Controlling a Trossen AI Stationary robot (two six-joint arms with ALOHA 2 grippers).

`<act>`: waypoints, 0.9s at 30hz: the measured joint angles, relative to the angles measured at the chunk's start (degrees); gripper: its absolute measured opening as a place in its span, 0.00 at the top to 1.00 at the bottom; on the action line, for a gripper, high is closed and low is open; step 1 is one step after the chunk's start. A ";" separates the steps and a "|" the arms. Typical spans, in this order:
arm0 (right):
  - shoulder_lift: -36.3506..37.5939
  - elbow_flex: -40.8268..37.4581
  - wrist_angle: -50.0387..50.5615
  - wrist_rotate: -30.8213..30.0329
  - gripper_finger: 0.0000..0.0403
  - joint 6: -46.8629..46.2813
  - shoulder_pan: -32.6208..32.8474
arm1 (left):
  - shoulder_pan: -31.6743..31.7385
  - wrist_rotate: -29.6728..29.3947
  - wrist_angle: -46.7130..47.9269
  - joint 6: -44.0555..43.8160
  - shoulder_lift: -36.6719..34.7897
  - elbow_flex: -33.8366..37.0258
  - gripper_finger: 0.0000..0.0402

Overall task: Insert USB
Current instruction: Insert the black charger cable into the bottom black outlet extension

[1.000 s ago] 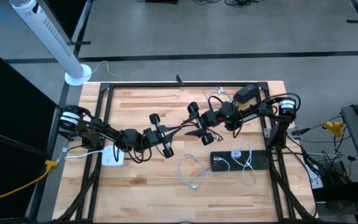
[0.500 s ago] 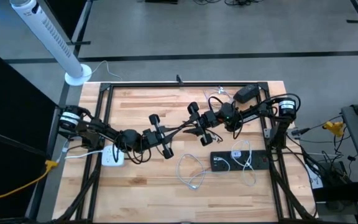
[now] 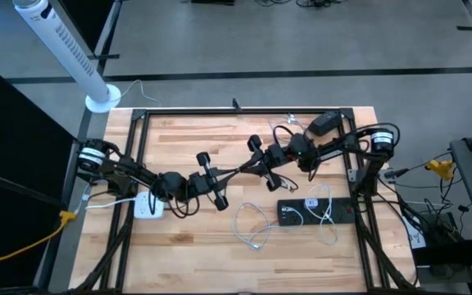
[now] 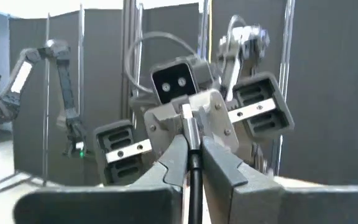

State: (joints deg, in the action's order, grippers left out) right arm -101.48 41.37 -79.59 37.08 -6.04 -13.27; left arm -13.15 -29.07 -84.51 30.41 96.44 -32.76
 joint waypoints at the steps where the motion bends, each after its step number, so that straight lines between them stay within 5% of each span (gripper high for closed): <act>1: 1.32 0.00 3.44 0.03 0.96 1.03 -0.27 | 0.00 -0.45 0.44 -0.45 0.00 0.03 0.98; 5: 8.44 0.06 23.25 -1.89 0.96 9.76 -0.60 | 0.04 -1.67 2.47 -1.56 0.04 0.14 0.88; 14: 24.41 2.73 64.01 -17.26 0.96 26.12 -0.64 | 1.78 -1.60 11.01 -8.98 -0.15 -2.20 0.66; 27: 24.76 3.04 71.81 -19.58 0.96 29.26 3.00 | 5.18 -1.69 51.70 -20.64 0.12 -18.97 0.52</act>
State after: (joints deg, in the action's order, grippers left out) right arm -76.72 44.40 -7.78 17.50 23.22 -10.27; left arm -7.97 -30.76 -32.81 9.77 96.56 -51.74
